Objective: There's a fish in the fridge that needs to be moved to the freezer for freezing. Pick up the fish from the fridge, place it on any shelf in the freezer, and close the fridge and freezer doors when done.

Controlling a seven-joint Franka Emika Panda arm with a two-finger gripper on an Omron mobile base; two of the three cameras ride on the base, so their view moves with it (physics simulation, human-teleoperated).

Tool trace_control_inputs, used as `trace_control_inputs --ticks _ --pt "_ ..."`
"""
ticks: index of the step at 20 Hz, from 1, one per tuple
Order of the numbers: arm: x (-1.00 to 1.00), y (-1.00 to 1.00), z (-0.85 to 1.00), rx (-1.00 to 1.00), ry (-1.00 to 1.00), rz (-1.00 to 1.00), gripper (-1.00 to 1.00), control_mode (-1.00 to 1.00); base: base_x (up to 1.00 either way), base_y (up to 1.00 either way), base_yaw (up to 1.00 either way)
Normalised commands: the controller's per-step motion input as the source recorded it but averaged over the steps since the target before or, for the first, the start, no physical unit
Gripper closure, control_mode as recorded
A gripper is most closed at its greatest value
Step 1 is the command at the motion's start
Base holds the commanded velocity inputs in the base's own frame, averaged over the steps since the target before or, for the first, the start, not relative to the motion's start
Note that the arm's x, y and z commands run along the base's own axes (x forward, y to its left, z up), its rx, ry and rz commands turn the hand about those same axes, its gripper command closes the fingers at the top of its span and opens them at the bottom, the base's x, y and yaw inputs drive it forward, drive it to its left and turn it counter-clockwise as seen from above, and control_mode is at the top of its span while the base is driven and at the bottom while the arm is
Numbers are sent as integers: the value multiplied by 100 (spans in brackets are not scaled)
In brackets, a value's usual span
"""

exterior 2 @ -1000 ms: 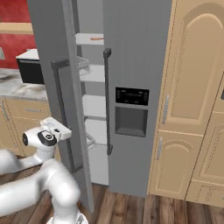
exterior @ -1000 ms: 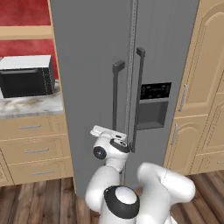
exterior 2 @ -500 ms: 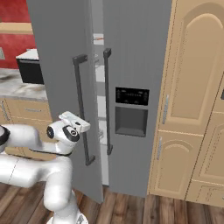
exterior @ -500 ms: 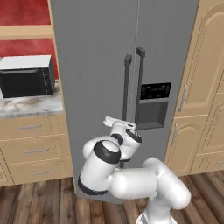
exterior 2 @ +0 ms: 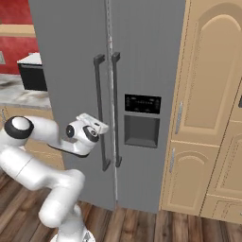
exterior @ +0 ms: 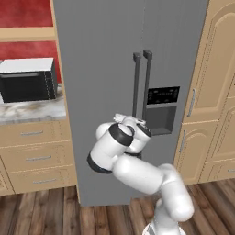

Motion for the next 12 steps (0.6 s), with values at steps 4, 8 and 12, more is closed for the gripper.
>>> trace_control_inputs --ticks 4,8,12 --pt "73 -26 0 3 0 7 -100 -100 0 0 0" --pt "91 -26 0 3 0 8 -100 -100 0 0 0" --pt "100 -11 0 2 0 8 -100 -100 0 0 0"
